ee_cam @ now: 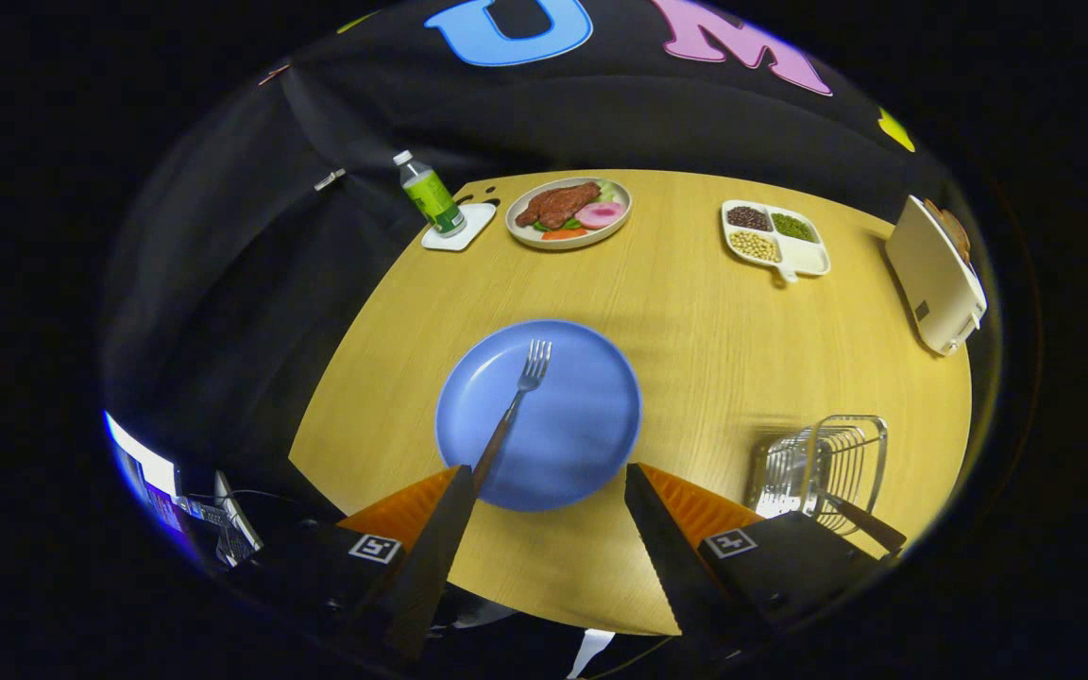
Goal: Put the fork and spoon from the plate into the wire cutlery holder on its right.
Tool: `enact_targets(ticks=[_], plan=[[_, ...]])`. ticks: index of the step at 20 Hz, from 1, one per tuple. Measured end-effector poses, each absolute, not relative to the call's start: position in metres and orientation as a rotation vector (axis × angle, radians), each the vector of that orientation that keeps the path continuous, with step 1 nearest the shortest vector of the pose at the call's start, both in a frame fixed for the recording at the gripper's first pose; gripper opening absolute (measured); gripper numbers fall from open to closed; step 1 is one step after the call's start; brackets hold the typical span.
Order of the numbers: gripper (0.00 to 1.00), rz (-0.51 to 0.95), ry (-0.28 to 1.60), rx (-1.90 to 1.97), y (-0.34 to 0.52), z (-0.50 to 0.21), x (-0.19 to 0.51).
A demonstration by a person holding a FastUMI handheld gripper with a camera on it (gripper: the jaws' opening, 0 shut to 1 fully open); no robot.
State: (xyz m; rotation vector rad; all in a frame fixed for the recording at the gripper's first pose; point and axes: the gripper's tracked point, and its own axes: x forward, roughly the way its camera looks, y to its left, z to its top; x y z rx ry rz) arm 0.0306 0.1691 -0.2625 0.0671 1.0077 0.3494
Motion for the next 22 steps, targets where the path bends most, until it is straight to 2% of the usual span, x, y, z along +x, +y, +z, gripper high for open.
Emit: enact_targets(ticks=[7, 13, 14, 16, 17, 18, 19, 22], plan=[[1.00, 0.311, 1.110, 0.096, 0.212, -0.311, 0.041], [0.96, 0.257, 1.172, 0.091, 0.225, -0.347, 0.046], [0.86, 0.251, 1.172, 0.093, 0.228, -0.351, 0.047], [0.74, 0.255, 1.205, 0.099, 0.235, -0.360, 0.040], [0.72, 0.254, 1.219, 0.101, 0.237, -0.363, 0.038], [0.59, 0.252, 1.228, 0.103, 0.238, -0.365, 0.037], [0.54, 0.253, 1.235, 0.104, 0.242, -0.366, 0.036], [0.52, 0.248, 1.256, 0.117, 0.243, -0.369, 0.036]])
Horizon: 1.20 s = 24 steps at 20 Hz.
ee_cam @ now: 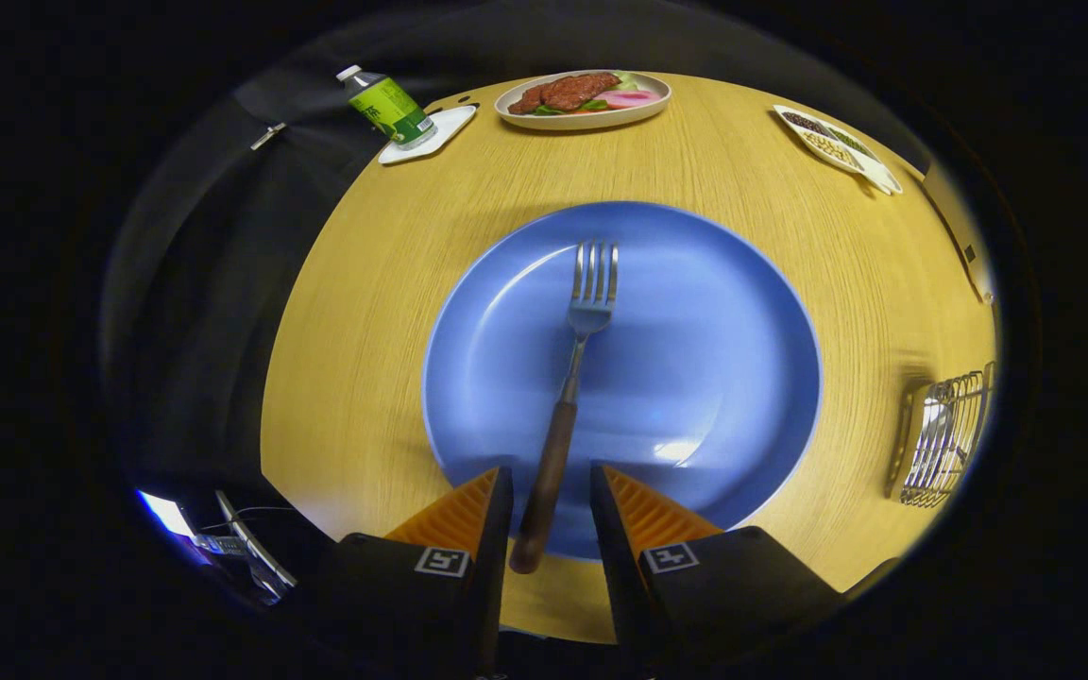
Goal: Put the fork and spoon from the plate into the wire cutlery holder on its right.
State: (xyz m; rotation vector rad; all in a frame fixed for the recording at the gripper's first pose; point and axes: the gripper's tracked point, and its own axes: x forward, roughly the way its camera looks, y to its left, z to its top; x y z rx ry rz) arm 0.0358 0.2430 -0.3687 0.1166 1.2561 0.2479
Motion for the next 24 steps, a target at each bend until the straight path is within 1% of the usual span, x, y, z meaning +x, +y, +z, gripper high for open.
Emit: enact_targets(ticks=[1, 2, 3, 4, 7, 8, 10, 12, 15, 18, 24], plan=[[0.47, 0.235, 1.266, 0.122, 0.245, -0.374, 0.034], [0.29, 0.225, 1.264, 0.134, 0.242, -0.367, 0.036], [0.26, 0.222, 1.269, 0.138, 0.242, -0.372, 0.038], [0.21, 0.228, 1.278, 0.144, 0.242, -0.372, 0.038], [0.20, 0.225, 1.287, 0.150, 0.238, -0.377, 0.040], [0.13, 0.236, 1.296, 0.151, 0.237, -0.373, 0.038], [0.13, 0.276, 1.308, 0.156, 0.237, -0.370, 0.034], [0.08, 0.318, 1.300, 0.168, 0.238, -0.366, 0.034], [0.08, 0.389, 1.283, 0.195, 0.241, -0.353, 0.030], [0.08, 0.426, 1.253, 0.201, 0.232, -0.334, 0.029], [0.08, 0.486, 1.225, 0.132, 0.178, -0.276, 0.007]])
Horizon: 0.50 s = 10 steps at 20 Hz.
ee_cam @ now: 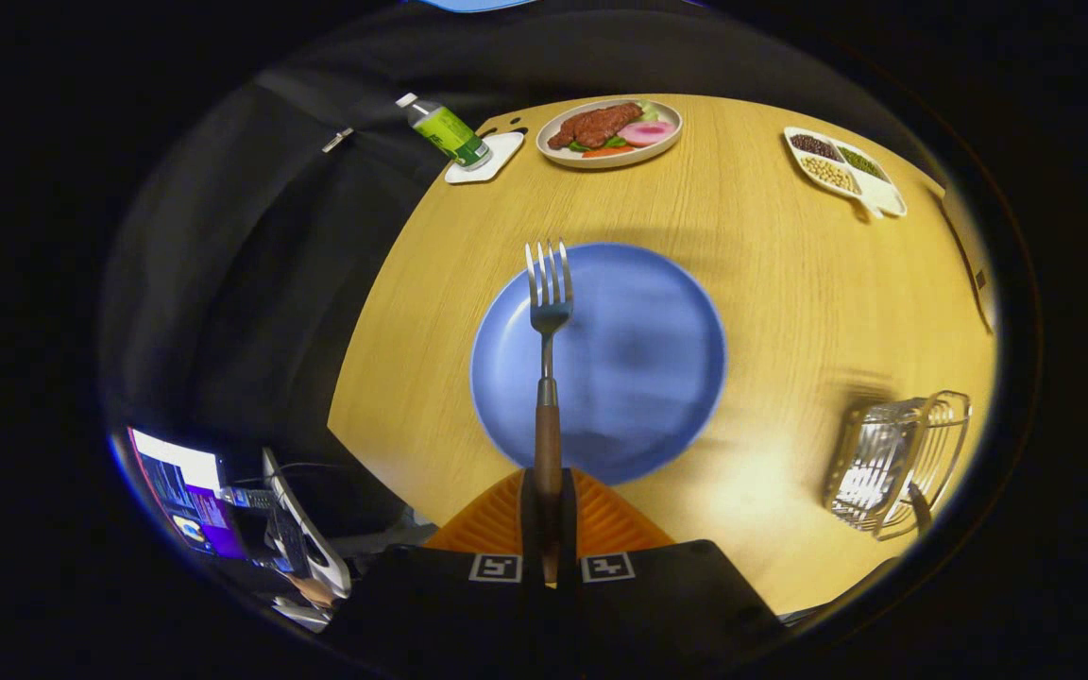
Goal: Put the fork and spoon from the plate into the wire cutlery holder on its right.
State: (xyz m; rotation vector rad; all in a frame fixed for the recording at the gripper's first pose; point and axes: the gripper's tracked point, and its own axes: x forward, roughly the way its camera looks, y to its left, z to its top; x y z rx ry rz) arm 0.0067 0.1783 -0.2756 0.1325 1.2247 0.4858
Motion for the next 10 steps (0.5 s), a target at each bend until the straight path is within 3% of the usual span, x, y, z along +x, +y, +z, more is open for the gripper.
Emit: enact_targets(ticks=[10], plan=[[0.08, 0.437, 1.322, -0.072, 0.043, -0.211, -0.025]])
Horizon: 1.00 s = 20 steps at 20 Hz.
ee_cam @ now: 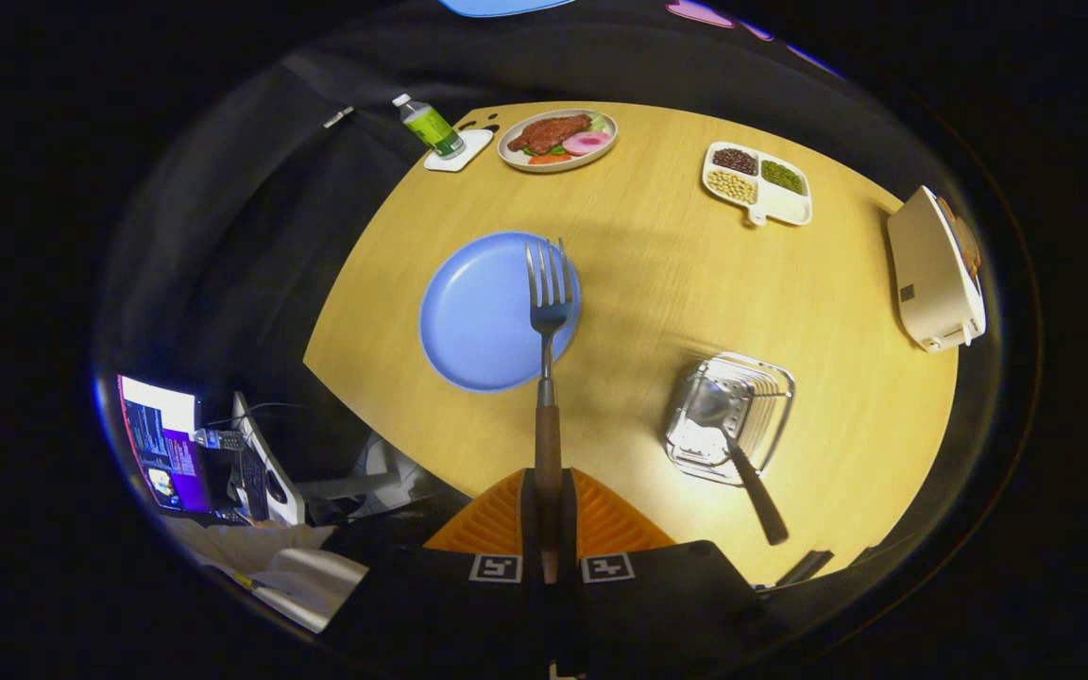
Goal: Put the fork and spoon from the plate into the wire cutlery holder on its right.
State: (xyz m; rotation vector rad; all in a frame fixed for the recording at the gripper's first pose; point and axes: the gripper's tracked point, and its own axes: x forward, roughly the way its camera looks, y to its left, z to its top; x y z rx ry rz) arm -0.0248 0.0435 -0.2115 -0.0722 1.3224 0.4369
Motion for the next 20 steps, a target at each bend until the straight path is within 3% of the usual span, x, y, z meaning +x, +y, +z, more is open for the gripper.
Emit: enact_targets(ticks=[9, 20], plan=[[0.08, 0.363, 1.556, -0.294, -0.056, -0.197, -0.044], [0.08, 0.407, 1.881, -0.525, -0.096, -0.209, -0.029]])
